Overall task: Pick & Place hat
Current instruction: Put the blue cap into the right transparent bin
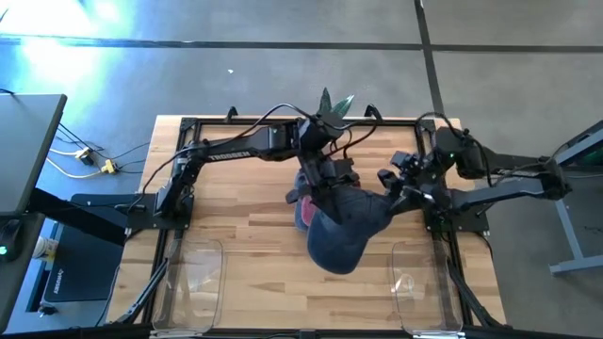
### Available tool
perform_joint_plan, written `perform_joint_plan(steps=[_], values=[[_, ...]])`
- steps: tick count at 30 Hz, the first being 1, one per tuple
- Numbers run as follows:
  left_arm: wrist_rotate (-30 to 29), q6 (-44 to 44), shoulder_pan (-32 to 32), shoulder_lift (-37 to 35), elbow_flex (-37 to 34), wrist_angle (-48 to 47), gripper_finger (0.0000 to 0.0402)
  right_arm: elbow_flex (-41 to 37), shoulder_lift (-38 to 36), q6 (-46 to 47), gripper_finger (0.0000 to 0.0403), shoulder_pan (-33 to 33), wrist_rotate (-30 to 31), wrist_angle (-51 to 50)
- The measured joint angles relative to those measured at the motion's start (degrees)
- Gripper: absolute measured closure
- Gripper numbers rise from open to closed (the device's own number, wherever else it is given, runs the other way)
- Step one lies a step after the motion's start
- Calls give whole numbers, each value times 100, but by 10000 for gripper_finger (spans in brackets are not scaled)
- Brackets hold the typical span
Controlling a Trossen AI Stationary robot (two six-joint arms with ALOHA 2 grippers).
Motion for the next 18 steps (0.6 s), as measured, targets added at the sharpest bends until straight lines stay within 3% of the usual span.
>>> perform_joint_plan(steps=[3, 6, 12, 18], values=[[-177, -53, -11, 0, 0, -78, 397, 0, -23, -27, 192, -386, -129, 4], [-371, -55, -8, 2, 0, -203, 397, 0, 0, -190, 167, -652, -33, 0], [-720, 0, -4, 2, 0, -506, 397, 0, 251, -1017, 164, -617, 563, 6], [-736, 10, 3, 2, 0, -542, 396, 0, 640, -1367, 163, -496, 341, 180]])
